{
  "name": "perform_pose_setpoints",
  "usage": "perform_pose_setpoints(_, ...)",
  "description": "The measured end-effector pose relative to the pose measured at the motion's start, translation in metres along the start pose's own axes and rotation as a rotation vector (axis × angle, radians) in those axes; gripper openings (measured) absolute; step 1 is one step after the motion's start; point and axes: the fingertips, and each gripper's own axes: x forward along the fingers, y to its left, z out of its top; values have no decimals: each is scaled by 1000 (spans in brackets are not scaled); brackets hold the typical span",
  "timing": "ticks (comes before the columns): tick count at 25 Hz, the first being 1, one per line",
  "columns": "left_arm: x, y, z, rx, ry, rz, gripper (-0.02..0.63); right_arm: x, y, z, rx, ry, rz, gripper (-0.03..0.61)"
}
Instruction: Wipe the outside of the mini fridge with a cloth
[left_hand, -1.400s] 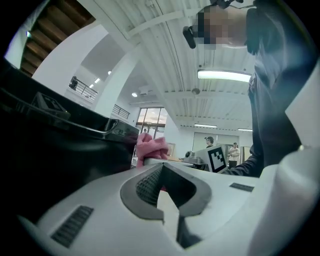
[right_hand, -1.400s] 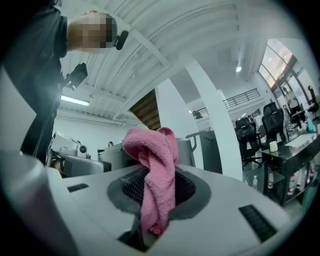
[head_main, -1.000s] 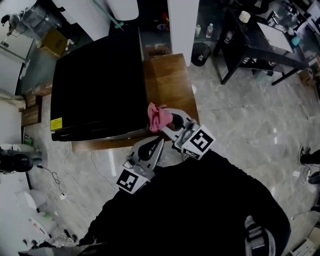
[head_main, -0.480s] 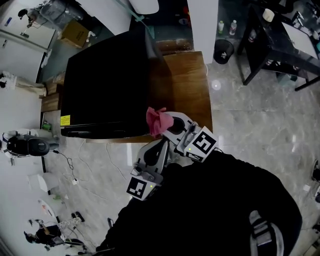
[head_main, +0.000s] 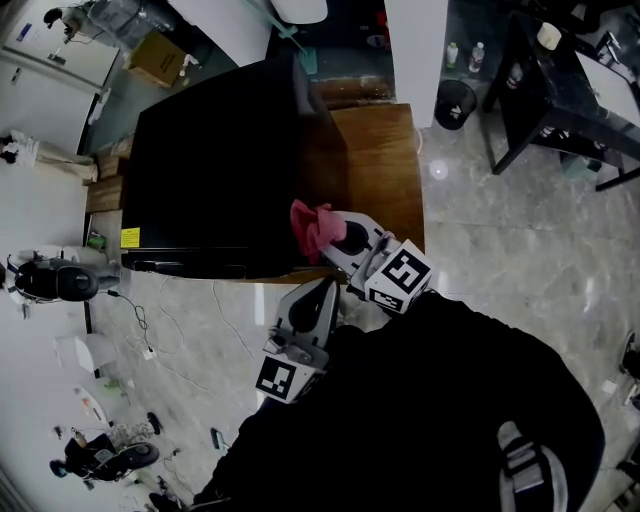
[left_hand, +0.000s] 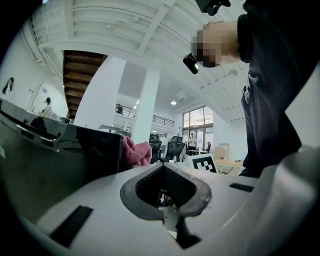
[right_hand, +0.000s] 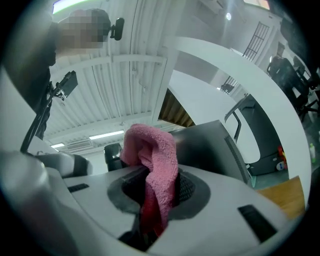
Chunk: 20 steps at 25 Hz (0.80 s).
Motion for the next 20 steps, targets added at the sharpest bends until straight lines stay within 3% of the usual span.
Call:
perform_pose_setpoints(6,20,-2,-1,-13,15,43,6,13,-37,7,-51,31,-30,83)
perform_pose_setpoints(11,42,0,5,-2,-54,96,6,23,-66,12,-91,58,-42,83)
perform_pose_setpoints(15,60,5,-4,-31,6,137,6,35,-93,17,-137,77,-52,83)
perform_pose_setpoints(20,89,10,-9,-58,-8,172,6,49,-136,26,-159,91,-73,83)
